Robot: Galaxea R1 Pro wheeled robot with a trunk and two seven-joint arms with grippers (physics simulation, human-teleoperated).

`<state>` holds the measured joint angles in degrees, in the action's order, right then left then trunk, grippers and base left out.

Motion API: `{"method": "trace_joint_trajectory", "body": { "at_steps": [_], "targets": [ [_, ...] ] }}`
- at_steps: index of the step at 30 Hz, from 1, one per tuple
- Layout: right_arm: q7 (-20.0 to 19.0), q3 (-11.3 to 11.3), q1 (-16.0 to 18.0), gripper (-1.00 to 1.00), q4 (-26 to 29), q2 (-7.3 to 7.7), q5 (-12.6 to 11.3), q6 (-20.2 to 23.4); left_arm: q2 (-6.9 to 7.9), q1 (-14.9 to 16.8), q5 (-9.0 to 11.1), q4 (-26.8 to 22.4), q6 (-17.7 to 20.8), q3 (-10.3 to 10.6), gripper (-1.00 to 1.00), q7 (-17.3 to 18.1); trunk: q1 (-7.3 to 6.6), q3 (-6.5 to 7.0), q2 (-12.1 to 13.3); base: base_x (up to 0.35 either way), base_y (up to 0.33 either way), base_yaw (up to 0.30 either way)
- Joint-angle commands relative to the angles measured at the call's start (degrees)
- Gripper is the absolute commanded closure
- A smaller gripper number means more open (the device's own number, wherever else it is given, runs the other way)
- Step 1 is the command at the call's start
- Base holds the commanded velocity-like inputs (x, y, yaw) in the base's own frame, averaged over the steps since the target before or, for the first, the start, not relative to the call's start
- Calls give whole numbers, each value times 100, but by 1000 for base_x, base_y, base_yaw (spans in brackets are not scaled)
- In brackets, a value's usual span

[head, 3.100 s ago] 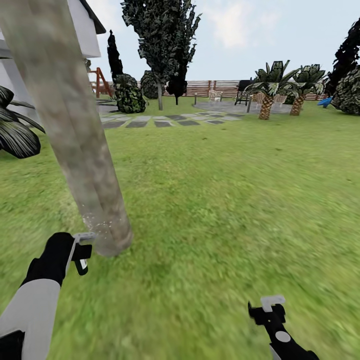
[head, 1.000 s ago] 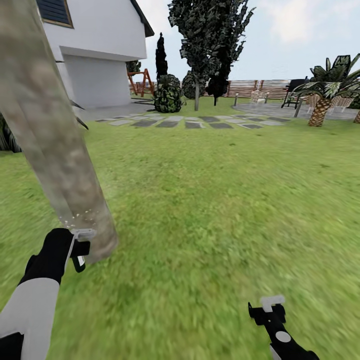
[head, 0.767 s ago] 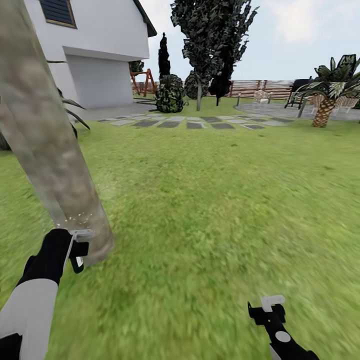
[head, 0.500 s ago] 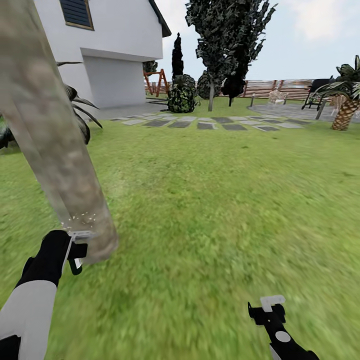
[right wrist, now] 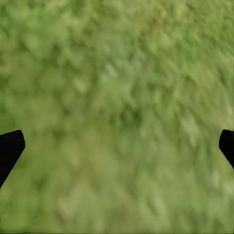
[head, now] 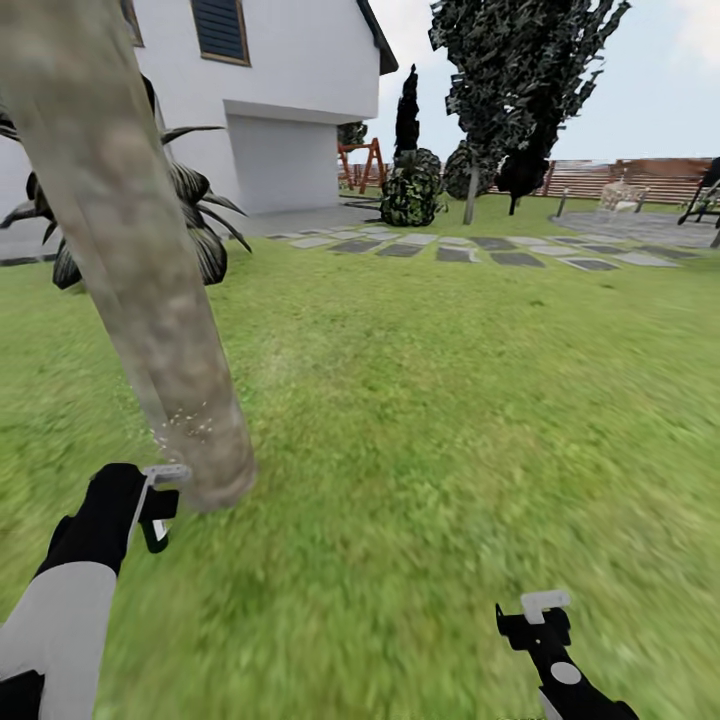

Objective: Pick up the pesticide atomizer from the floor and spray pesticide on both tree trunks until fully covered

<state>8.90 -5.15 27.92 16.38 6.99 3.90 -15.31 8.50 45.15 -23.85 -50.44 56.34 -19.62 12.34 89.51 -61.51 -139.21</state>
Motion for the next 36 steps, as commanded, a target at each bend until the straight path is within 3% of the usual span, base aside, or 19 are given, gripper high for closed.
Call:
{"method": "trace_joint_trajectory", "body": {
  "at_steps": [1, 7, 14, 26, 36],
  "targets": [
    [59, -45, 3, -100, -3, 4, 41, 2, -11, 4, -60, -2, 17, -8, 100, 58, -3, -5, -2, -105, -86, 277],
    [59, -47, 1, -100, -3, 4, 41, 2, -66, 2, -49, -5, 8, -20, 100, 91, -3, -5, -2, 8, -21, 273],
    [59, -39, 2, -100, -1, 4, 41, 2, -67, 2, -59, -9, 0, -15, 100, 82, -3, -5, -2, 250, -138, 45],
    [59, -39, 2, -100, 0, 4, 41, 2, -59, 2, -59, -26, 7, -7, 100, 75, -3, -5, -2, 44, -265, 6],
    [59, -45, 2, -100, -3, 4, 41, 2, -59, 2, -59, -10, 0, -22, 100, 67, -3, -5, -2, 143, -254, 244]
  ]
}}
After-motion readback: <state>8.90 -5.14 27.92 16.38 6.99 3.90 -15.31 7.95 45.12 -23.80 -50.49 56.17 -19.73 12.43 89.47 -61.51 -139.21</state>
